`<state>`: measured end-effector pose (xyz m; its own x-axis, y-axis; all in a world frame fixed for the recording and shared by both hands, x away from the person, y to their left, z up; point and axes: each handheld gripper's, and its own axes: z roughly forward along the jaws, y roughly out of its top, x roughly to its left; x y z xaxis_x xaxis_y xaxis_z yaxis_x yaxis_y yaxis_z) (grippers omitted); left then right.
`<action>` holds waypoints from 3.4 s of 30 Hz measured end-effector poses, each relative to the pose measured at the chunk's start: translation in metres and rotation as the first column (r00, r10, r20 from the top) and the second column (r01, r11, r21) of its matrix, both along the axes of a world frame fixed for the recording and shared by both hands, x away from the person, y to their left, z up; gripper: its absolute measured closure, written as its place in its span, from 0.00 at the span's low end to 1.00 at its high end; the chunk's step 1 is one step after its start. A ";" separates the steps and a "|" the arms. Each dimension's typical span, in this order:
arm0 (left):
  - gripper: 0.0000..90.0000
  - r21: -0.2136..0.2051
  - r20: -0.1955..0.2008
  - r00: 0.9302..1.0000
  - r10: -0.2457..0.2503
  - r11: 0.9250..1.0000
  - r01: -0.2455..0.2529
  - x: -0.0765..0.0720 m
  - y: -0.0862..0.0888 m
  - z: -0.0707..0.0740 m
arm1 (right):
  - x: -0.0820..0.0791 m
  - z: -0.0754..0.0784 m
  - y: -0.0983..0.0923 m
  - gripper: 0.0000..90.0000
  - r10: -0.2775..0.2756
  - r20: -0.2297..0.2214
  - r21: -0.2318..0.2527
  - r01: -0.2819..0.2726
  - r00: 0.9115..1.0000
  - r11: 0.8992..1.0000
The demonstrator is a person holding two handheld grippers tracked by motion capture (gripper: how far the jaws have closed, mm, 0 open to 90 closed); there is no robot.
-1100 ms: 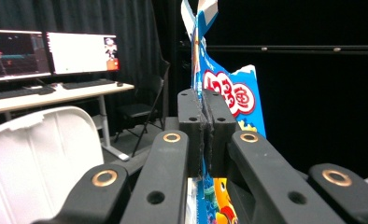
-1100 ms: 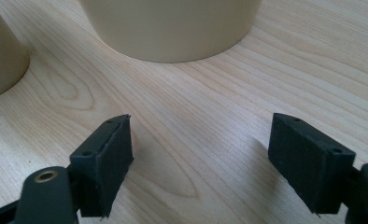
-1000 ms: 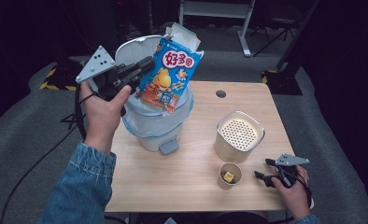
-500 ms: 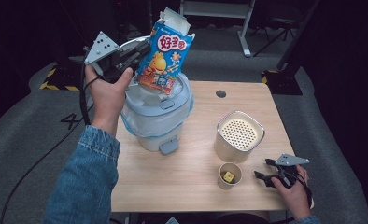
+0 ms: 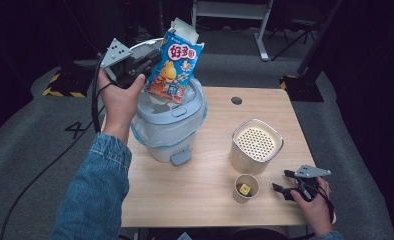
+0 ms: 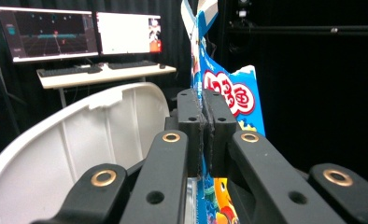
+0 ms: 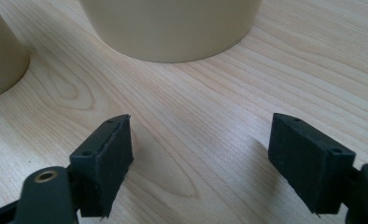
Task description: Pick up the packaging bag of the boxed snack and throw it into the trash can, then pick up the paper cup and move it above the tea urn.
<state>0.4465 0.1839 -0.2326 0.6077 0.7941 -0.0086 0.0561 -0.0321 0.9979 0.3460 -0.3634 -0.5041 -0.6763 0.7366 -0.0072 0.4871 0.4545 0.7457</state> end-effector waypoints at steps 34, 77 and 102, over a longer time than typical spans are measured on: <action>0.96 0.088 -0.025 0.999 0.041 0.995 -0.039 0.012 -0.010 -0.021 | 0.000 0.000 0.000 0.24 0.000 0.000 0.000 0.000 1.000 1.000; 0.39 0.227 -0.183 0.975 -0.127 0.959 0.168 -0.072 0.012 -0.031 | 0.000 0.000 0.000 0.24 0.000 -0.001 0.000 0.000 1.000 1.000; 0.35 0.263 -0.344 0.929 -0.139 0.935 0.238 -0.139 0.030 -0.149 | -0.017 0.009 0.002 0.27 0.037 -0.017 -0.012 -0.038 0.999 0.999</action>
<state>0.3079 0.2135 -0.3812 0.7506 0.6607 -0.0078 0.3286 -0.3630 0.8719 0.3294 -0.3615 -0.4949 -0.7036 0.7106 -0.0048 0.4820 0.4822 0.7316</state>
